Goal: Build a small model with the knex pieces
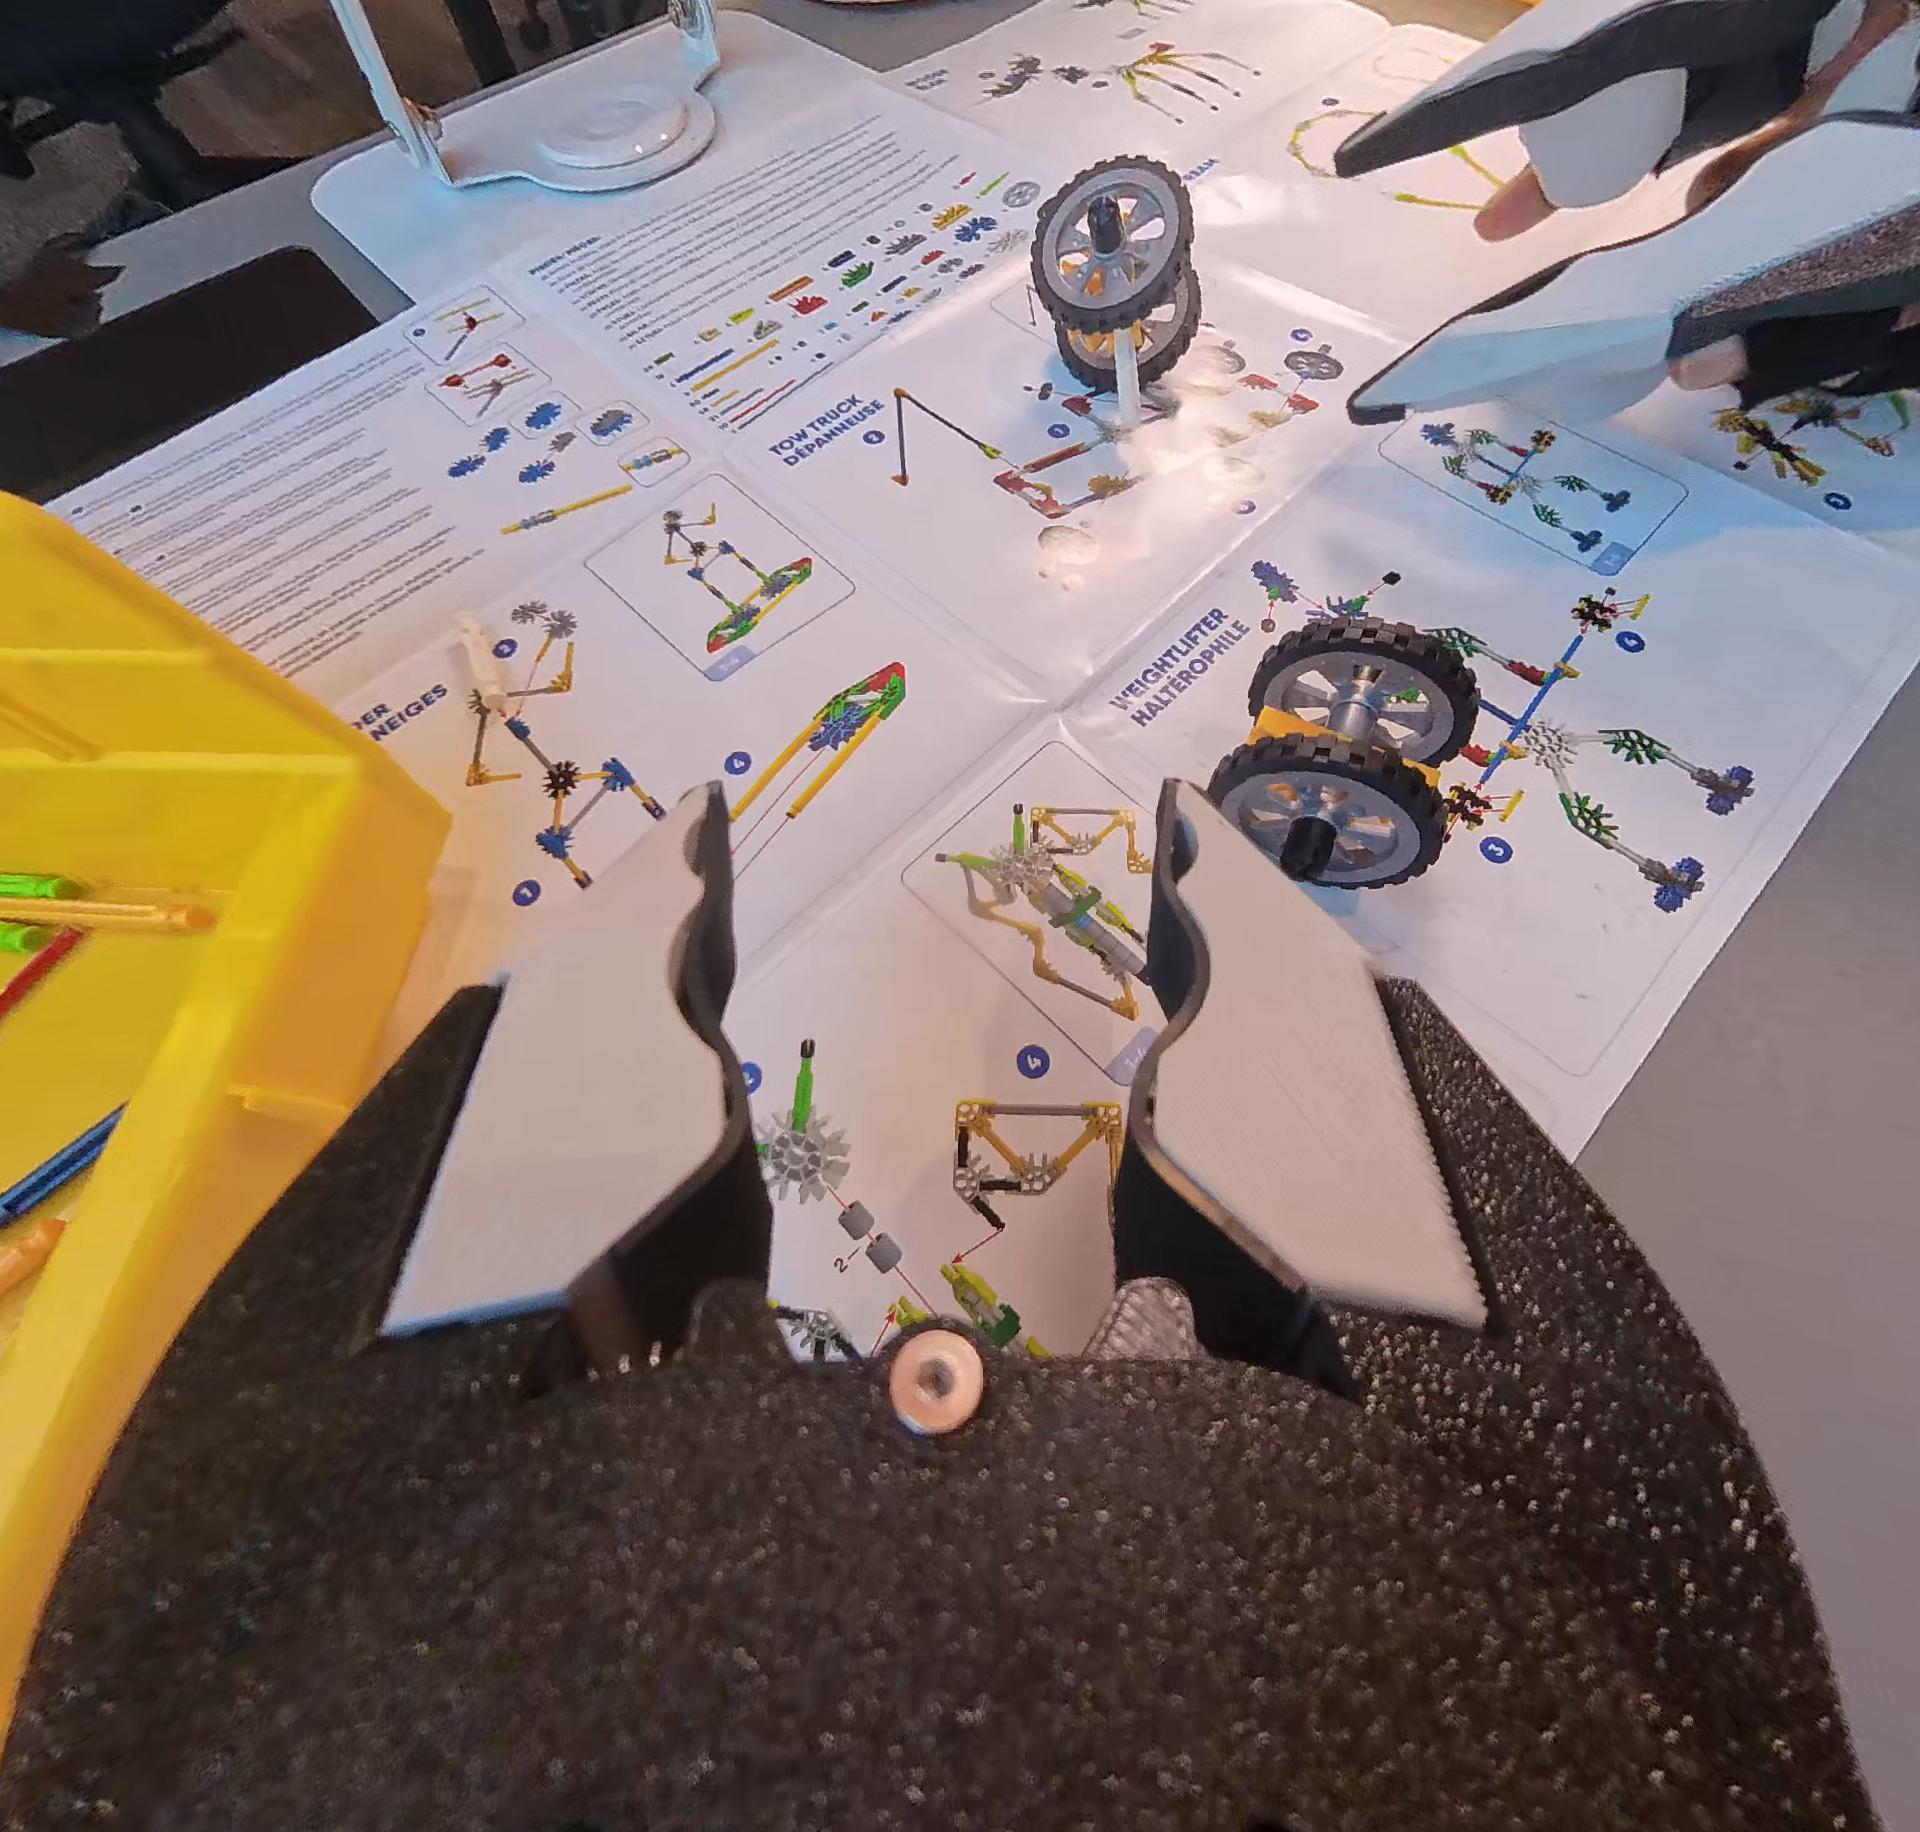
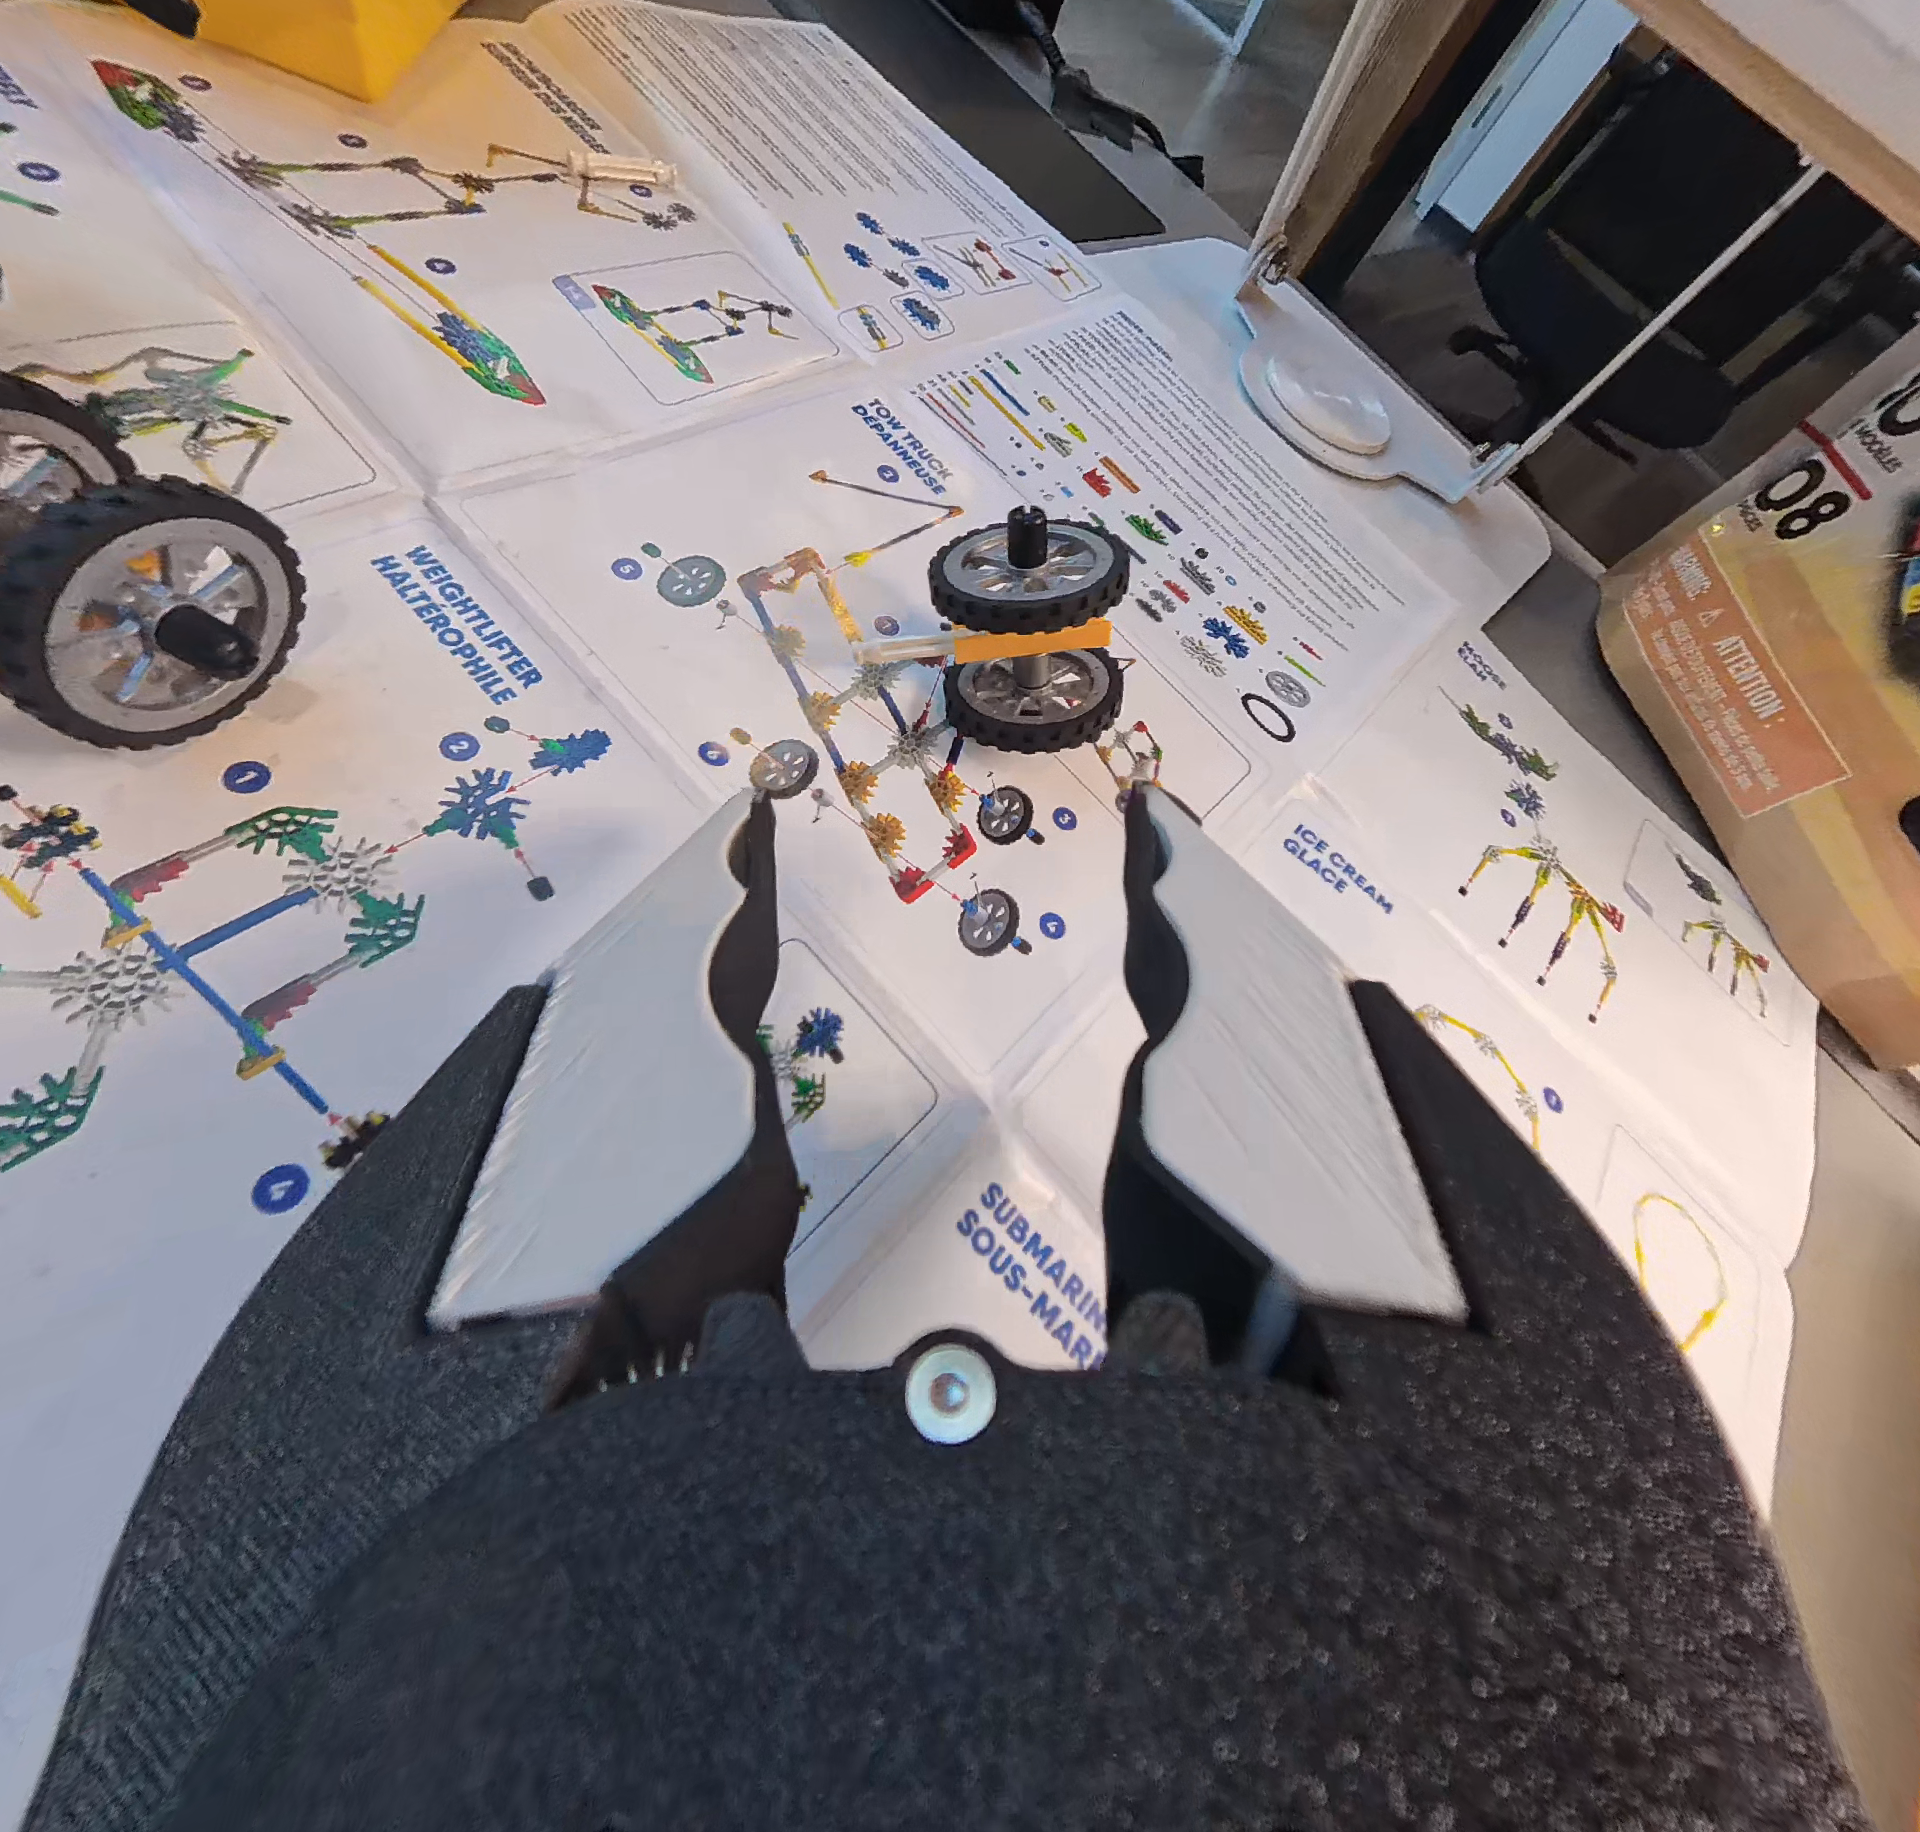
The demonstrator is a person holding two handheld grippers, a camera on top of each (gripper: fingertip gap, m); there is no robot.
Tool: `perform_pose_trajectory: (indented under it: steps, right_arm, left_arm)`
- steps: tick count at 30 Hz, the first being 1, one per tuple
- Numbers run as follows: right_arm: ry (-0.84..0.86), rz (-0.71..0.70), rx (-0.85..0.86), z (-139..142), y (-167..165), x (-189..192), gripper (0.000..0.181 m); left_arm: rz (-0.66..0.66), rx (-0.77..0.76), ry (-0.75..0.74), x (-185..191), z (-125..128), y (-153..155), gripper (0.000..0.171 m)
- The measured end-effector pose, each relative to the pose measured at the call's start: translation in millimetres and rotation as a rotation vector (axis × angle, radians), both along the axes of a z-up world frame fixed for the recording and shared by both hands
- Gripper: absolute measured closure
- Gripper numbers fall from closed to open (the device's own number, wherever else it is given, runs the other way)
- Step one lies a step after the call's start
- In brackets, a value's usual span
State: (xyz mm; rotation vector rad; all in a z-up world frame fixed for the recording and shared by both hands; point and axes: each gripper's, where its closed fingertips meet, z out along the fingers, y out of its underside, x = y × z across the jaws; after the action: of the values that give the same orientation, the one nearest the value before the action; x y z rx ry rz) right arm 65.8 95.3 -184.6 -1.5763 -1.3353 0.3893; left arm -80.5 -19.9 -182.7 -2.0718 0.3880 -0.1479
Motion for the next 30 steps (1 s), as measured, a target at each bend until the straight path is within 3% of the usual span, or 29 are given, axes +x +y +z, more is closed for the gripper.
perform_pose_trajectory:
  steps: [9, 14, 16, 21, 24, 28, 30]
  right_arm:
    - [-0.157, 0.103, 0.031, -10, 38, -50, 0.098]
    - [-0.202, 0.18, -0.013, -20, 40, -63, 0.116]
    - [-0.175, 0.21, -0.013, -8, 28, -62, 0.135]
    - [-0.306, 0.354, 0.0, -4, -29, -49, 0.134]
    - [-0.289, 0.454, 0.027, 3, -65, -54, 0.135]
    - [-0.089, 0.594, 0.145, 46, -106, -58, 0.134]
    - [0.075, 0.667, 0.155, 70, -128, -52, 0.135]
  left_arm:
    - [-0.029, -0.007, 0.048, 6, -4, -2, 0.096]
    - [-0.05, 0.002, 0.046, 9, -2, -5, 0.1]
    - [-0.077, 0.019, 0.022, 14, 2, -6, 0.103]
    - [-0.21, 0.114, -0.143, 47, 31, -11, 0.115]
    - [-0.265, 0.083, -0.199, 63, 31, -10, 0.122]
    - [-0.369, 0.036, -0.28, 81, 30, -18, 0.127]
    - [-0.481, 0.032, -0.383, 95, 42, -30, 0.125]
